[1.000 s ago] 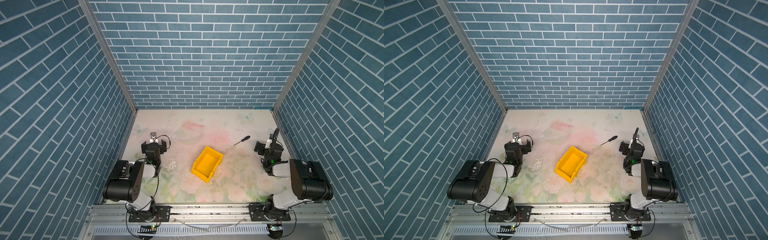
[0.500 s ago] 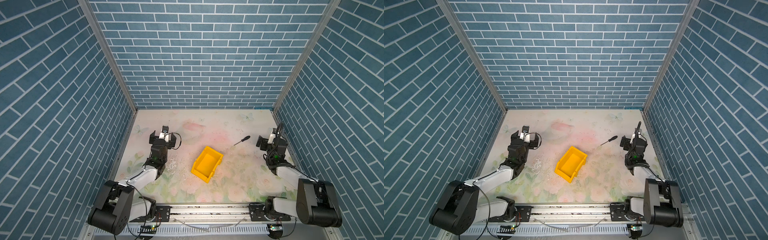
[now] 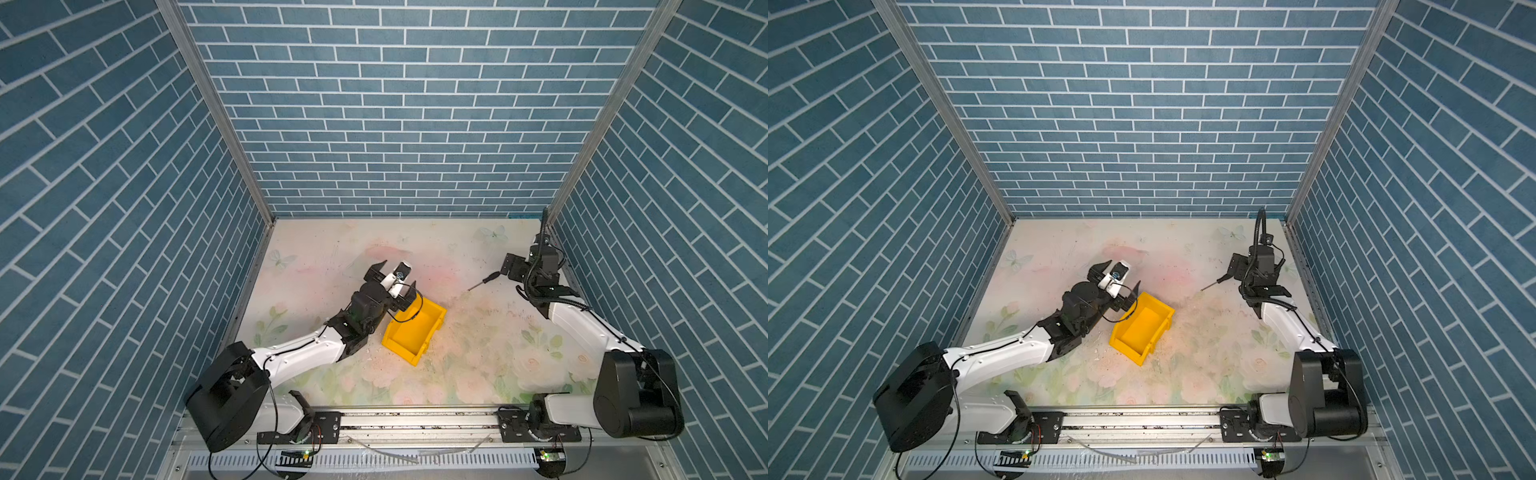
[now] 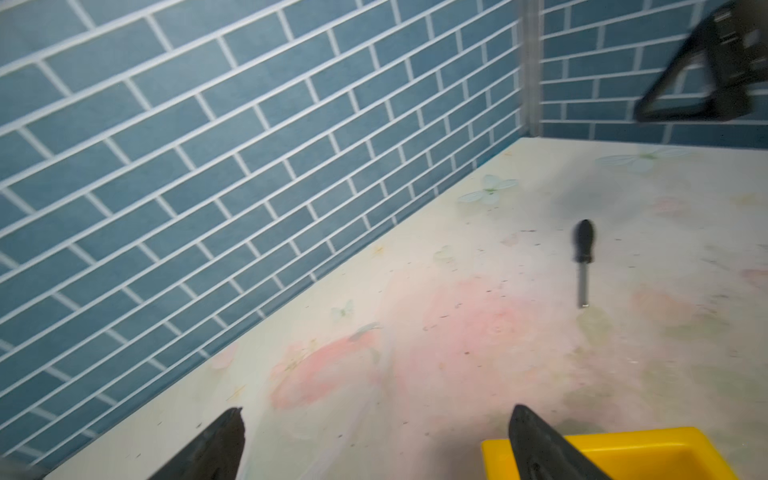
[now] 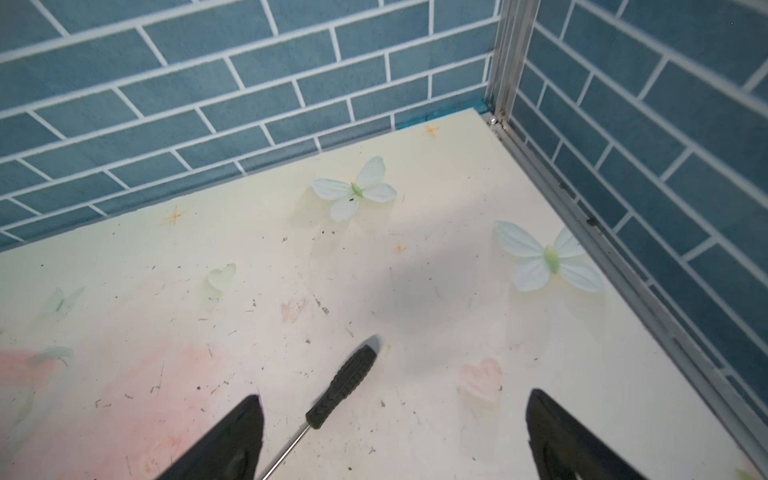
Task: Put the screwdriver in the bin
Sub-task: 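Lower the right gripper onto the screwdriver while the left gripper nears the bin, then close the right gripper on the black handle and lift the screwdriver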
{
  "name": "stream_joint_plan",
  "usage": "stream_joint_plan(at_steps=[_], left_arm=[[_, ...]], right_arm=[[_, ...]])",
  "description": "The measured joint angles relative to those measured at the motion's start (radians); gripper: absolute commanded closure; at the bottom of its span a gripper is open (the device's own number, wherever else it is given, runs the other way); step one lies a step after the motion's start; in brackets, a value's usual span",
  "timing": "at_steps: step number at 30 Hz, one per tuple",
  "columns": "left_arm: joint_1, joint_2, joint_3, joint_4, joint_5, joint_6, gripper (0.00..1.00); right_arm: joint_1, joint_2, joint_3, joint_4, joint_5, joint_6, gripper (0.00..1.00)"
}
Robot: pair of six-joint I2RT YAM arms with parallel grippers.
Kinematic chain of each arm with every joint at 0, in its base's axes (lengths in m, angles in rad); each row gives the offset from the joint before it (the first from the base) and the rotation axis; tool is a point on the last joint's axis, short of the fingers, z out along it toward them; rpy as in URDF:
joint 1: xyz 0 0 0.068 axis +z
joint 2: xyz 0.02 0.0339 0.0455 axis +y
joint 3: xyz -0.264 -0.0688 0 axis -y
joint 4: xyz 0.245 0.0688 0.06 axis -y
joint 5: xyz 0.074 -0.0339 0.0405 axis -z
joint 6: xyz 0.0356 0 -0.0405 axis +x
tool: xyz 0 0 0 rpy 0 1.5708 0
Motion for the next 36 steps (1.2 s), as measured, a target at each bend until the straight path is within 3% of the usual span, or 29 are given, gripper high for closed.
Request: stream_joint_plan(at_steps=[10, 13, 22, 36], left_arm=[[-0.136, 0.117, 0.078, -0.035, 0.121, -0.04, 0.0], [-0.147, 0.145, 0.086, -0.034, 0.145, -0.049, 0.0], [-0.154, 0.16, 0.088, -0.035, 0.175, -0.053, 0.0], [-0.154, 0.159, 0.088, -0.04, 0.171, -0.048, 0.0]], right_arm=[[0.055, 0.254, 0.206, -0.142, 0.019, 0.129, 0.1], [0.055, 0.315, 0.249, -0.166, 0.02, 0.173, 0.19], [0.055, 0.515, 0.433, -0.32, 0.042, 0.29, 0.27], [0.055, 0.643, 0.502, -0.381, 0.016, 0.348, 0.55]])
